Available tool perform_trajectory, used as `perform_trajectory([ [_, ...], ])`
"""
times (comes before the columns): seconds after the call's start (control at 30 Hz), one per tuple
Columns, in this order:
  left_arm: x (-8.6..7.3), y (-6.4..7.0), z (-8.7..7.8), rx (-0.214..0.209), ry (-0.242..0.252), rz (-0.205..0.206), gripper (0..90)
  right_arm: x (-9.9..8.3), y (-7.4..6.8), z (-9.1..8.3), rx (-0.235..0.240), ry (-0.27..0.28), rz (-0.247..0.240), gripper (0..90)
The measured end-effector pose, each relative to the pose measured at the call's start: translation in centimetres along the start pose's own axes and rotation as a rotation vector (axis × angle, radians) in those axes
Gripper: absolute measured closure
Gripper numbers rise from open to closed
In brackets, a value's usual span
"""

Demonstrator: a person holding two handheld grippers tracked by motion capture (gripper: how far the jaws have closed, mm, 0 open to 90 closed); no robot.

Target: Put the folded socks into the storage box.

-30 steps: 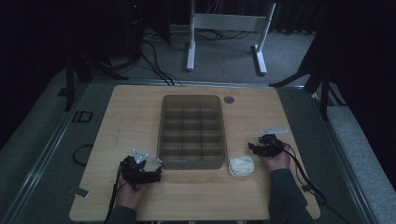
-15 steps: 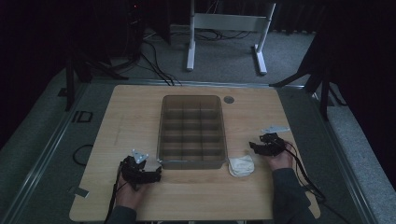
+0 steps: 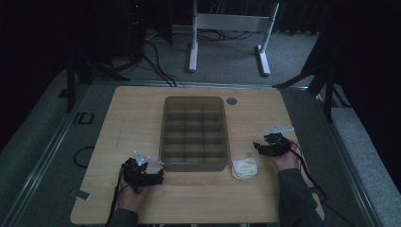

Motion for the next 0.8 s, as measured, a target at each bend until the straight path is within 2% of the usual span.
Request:
perform_trajectory([
  [0.27, 0.0, 0.0, 0.0, 0.000, 0.000, 0.000, 1.0, 0.4, 0.0, -0.6, -0.006, 0.002, -0.021, 40.9],
  [0.4, 0.0, 0.0, 0.0, 0.000, 0.000, 0.000, 1.0, 0.5, -0.2, -0.9, 0.013, 0.004, -0.020, 41.0],
  [0.8, 0.0, 0.0, 0.0, 0.000, 0.000, 0.000, 1.0, 0.9, -0.7, -1.7, 0.019, -0.004, -0.053, 41.1],
])
Point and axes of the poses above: each handheld gripper's, and its own axes: z roughly forward along the jaws, x roughly out of its top, y roughly to its right, the point moved 8 cm from there along z, roughly forward along the jaws, and after that the axes turned 9 degrees about z, right-handed, at the moved point
